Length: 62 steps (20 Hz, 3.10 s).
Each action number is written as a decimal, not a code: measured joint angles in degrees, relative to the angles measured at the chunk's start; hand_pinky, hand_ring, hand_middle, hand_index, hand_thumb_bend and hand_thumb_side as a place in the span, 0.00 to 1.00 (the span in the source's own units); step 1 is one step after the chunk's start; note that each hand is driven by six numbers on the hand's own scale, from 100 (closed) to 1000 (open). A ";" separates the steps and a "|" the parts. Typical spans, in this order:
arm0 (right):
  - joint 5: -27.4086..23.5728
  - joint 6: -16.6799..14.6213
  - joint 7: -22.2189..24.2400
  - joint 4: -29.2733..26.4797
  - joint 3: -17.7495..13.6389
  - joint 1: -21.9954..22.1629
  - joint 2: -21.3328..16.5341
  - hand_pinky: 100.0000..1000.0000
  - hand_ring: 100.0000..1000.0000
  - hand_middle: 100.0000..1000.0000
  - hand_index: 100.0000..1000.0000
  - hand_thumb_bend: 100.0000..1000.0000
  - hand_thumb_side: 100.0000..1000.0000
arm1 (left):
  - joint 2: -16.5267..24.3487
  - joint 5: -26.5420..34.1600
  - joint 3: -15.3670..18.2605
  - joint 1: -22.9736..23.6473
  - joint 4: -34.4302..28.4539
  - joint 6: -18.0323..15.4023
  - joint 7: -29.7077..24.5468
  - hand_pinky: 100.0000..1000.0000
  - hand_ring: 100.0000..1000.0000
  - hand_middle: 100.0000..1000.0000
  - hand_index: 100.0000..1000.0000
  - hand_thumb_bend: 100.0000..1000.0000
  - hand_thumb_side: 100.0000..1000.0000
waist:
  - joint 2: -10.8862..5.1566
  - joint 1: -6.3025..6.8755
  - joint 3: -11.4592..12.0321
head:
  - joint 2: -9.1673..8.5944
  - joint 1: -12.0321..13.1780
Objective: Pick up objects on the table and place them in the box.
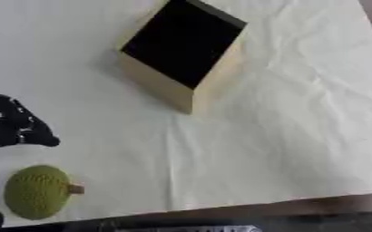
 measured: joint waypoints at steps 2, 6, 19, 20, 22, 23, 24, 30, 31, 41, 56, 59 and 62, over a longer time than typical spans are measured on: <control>0.00 -0.01 -0.01 0.00 0.00 0.03 0.00 0.78 0.64 0.64 0.79 0.34 0.59 | -0.09 0.16 0.00 -0.05 0.00 0.60 -1.02 0.59 0.62 0.60 0.87 0.75 0.37 | 0.00 0.00 0.01 | 0.00 0.00; -0.01 -0.01 -0.01 0.00 0.00 0.06 0.00 0.78 0.64 0.64 0.79 0.34 0.59 | -0.77 0.15 -0.09 -0.56 0.00 1.83 -2.19 0.55 0.58 0.56 0.86 0.75 0.36 | 0.00 0.00 0.02 | 0.00 0.00; -0.02 -0.01 -0.03 0.00 0.00 0.25 0.01 0.78 0.64 0.64 0.79 0.34 0.59 | -3.63 -2.37 -2.04 -1.77 0.00 5.21 -2.70 0.49 0.53 0.52 0.83 0.72 0.31 | 0.00 0.14 -0.07 | 0.00 1.58; -0.02 -0.01 -0.04 0.00 0.00 0.25 0.01 0.78 0.64 0.64 0.79 0.34 0.59 | -3.80 -2.57 -2.25 -1.76 0.00 5.36 -3.13 0.49 0.53 0.52 0.83 0.72 0.30 | 0.00 0.14 -0.07 | 0.00 1.58; -0.02 -0.01 -0.05 0.00 0.00 0.26 0.01 0.78 0.64 0.64 0.79 0.34 0.59 | -4.06 -2.84 -2.53 -1.76 0.00 5.53 -4.14 0.49 0.52 0.52 0.83 0.73 0.29 | 0.00 0.14 -0.07 | 0.00 1.58; -0.02 -0.01 -0.05 0.00 0.00 0.26 0.02 0.78 0.64 0.64 0.79 0.34 0.59 | -4.14 -2.89 -2.65 -1.76 0.00 5.56 -4.67 0.49 0.51 0.51 0.82 0.73 0.28 | 0.00 0.14 -0.07 | 0.00 1.58; -0.02 -0.01 -0.05 0.00 0.00 0.26 0.02 0.78 0.64 0.64 0.79 0.34 0.59 | -4.34 -2.91 -2.74 -1.76 0.00 5.56 -5.17 0.49 0.50 0.50 0.81 0.74 0.28 | 0.00 0.14 -0.07 | 0.00 1.58; -0.05 0.02 -0.10 0.00 0.00 0.27 0.02 0.78 0.64 0.64 0.79 0.34 0.59 | -4.90 -2.89 -2.99 -1.74 0.00 5.71 -7.50 0.49 0.49 0.49 0.80 0.75 0.26 | 0.00 0.10 -0.05 | 0.00 1.58; -0.07 0.04 -0.12 0.00 0.00 0.27 0.03 0.78 0.64 0.64 0.79 0.34 0.59 | -4.99 -2.89 -3.01 -1.70 0.00 5.76 -7.93 0.49 0.49 0.49 0.80 0.75 0.27 | 0.00 0.10 -0.05 | 0.00 1.58; -0.16 0.05 -0.14 0.00 0.00 0.27 0.04 0.78 0.64 0.64 0.79 0.34 0.59 | -5.64 -3.91 -3.46 -1.61 0.00 6.93 -10.92 0.47 0.47 0.47 0.76 0.71 0.25 | 0.00 0.02 -0.04 | 0.00 1.56; -0.24 0.03 -0.16 0.00 0.00 0.28 0.22 0.78 0.64 0.64 0.79 0.34 0.59 | -7.63 -9.91 -3.69 0.65 0.34 8.05 -8.01 0.47 0.46 0.47 0.75 0.69 0.23 | 0.00 -0.20 0.04 | 0.00 1.54; -0.24 0.03 -0.16 0.00 0.00 0.29 0.38 0.78 0.64 0.64 0.79 0.34 0.59 | -8.07 -11.80 -3.69 1.08 0.77 7.91 -7.16 0.48 0.46 0.47 0.75 0.69 0.23 | 0.00 -0.22 0.05 | 0.00 1.54; -0.24 0.03 -0.16 0.00 0.00 0.29 0.43 0.78 0.64 0.64 0.79 0.34 0.59 | -8.09 -13.56 -3.69 1.35 1.05 7.77 -6.37 0.48 0.46 0.47 0.75 0.69 0.23 | 0.00 -0.26 0.06 | 0.00 1.53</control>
